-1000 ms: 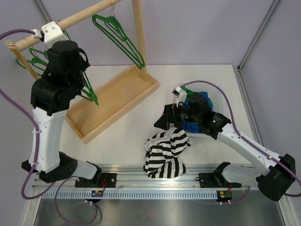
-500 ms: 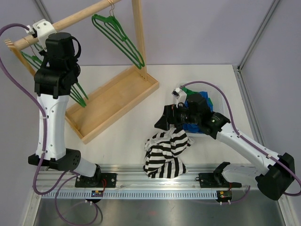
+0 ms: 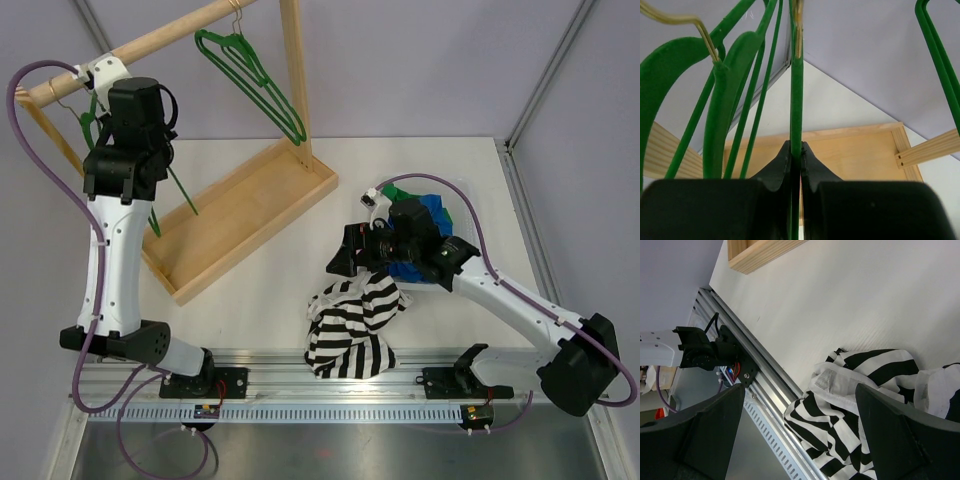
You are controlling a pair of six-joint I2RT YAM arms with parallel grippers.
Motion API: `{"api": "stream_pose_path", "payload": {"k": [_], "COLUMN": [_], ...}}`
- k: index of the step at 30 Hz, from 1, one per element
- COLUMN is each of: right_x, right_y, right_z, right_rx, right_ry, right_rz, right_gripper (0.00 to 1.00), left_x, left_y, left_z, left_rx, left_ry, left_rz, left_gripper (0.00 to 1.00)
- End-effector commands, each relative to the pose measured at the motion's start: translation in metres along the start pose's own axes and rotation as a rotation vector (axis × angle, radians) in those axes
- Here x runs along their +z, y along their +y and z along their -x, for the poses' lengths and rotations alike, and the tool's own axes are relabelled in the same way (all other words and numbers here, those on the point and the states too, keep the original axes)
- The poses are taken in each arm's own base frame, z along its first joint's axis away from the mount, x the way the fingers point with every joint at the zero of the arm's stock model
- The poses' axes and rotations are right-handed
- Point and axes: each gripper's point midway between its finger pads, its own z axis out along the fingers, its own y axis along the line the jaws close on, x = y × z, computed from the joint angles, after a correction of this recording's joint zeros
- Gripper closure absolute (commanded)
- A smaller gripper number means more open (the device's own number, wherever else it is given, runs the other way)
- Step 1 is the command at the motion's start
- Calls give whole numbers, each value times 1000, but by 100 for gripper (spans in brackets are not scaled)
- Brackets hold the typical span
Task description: Remove the tank top from the hanger
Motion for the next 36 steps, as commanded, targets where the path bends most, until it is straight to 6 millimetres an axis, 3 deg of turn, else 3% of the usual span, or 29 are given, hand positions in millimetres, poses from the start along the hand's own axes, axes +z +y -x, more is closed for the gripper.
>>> {"api": "stream_pose_path", "payload": {"k": [1,5,8,9,13,14,15,17,18,20,21,22,24,27,33,35,36], "right_x": [1,5,8,10,22,26,28,36,38,46,47,49,56,63,75,80,81], "right_y": [7,-26,-32,-31,-26,-35,-36,-43,-45,-47,-50,-53,-56,-62,-72,-80,-79], "right_z": [14,16,3,-2,-27,-31,-36,-51,-57,-72,-78,-84,-102,-136,-188,-197,-198], "right_rx": [-77,-116,-153,-167,-246,-261,-273,-297,-299,-323,-333,-341,-346,-340,-300,-307,-313], "right_ry": [-21,2,54,67,119,123,131,163,184,222,236,248,299,408,574,604,609], "right_rz": [19,-177,-237,-244,-305,-357,-371,-410,-419,-452,-473,-490,-497,-480,-476,-498,-500], "right_gripper": [1,0,0,1,1,0,0,1,0,1,1,1,0,1,0,15,48], "left_x": [-19,-42,-67,-73,-111,-116,-136,-157,-167,-187,-185,-198,-207,-205,-189,-181,-178], "left_y": [-1,1,6,7,8,-3,4,-9,-4,-9,-8,0,8,21,49,53,54], "left_z": [17,25,32,32,29,19,20,19,4,-2,-15,-13,-22,-32,-51,-62,-67], "left_rx": [-79,-102,-122,-122,-125,-120,-140,-168,-176,-197,-197,-213,-198,-152,-63,-40,-28], "left_ry": [-44,-47,-66,-67,-80,-63,-94,-123,-119,-134,-114,-149,-159,-153,-130,-109,-102], "left_rz": [-72,-143,-213,-238,-393,-471,-527,-677,-716,-828,-834,-859,-875,-823,-677,-646,-636], "left_gripper": [85,33,14,1,1,1,1,1,1,1,1,1,1,1,1,1,1]}}
